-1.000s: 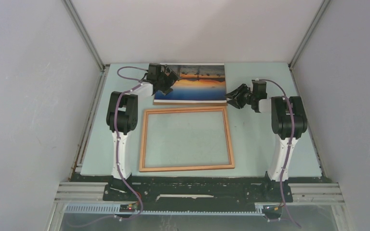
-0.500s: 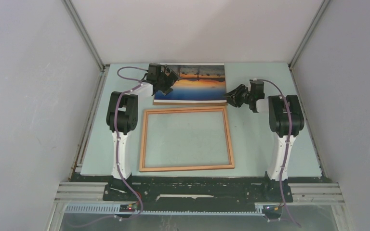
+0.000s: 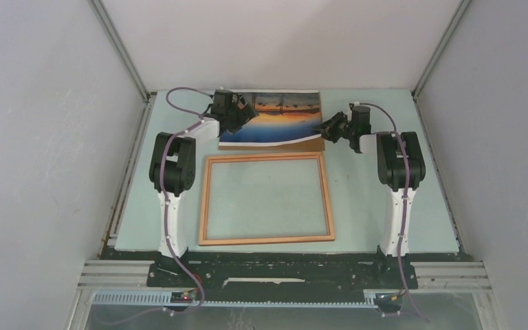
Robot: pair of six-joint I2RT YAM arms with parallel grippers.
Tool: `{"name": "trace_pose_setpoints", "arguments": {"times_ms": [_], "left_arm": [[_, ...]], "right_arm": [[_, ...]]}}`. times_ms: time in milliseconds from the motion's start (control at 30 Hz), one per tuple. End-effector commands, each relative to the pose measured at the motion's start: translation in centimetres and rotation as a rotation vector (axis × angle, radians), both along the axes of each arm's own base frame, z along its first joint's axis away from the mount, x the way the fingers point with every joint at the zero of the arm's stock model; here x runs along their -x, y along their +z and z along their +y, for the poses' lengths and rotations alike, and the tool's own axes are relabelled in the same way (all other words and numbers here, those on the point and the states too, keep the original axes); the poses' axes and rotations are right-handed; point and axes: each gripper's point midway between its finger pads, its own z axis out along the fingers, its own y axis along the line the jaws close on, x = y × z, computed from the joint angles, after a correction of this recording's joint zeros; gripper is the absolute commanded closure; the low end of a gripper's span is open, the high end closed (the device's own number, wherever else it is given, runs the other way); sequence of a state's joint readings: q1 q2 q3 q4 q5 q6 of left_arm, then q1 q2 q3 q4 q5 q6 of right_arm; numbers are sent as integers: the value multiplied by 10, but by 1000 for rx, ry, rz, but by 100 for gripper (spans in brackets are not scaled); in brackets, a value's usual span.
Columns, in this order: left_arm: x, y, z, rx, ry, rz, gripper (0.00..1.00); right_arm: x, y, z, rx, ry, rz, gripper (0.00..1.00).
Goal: Put the photo into the frame
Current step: Pick up the photo at the center of the board.
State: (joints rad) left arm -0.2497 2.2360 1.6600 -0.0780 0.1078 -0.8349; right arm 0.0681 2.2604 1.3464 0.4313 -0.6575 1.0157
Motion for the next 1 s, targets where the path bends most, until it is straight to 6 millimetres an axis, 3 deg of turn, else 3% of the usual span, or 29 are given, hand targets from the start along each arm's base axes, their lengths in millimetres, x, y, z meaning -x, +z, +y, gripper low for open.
{"name": "trace_pose_setpoints", "arguments": {"times_ms": [0,100,233,433,633,800,967], "left_arm": [[6,71,18,-184,16,-176,0],[16,96,27,-314,39,-247,0],[33,127,22,-386,20,-361,0],[73,164,-1,-310,-85,-465,0],[164,162,20,-195,-90,-350,0],[239,186,34,-28,-78,-373,0],[292,189,43,54,-104,-355,0]], "right_arm": [[-11,42,2,4,28,-128,89],[-11,61,3,-22,34,-156,97],[-3,99,17,-39,71,-218,100],[35,157,35,-20,140,-311,100],[88,212,40,165,272,-484,100],[131,249,38,463,349,-622,100],[191,290,71,657,495,-884,100]]}}
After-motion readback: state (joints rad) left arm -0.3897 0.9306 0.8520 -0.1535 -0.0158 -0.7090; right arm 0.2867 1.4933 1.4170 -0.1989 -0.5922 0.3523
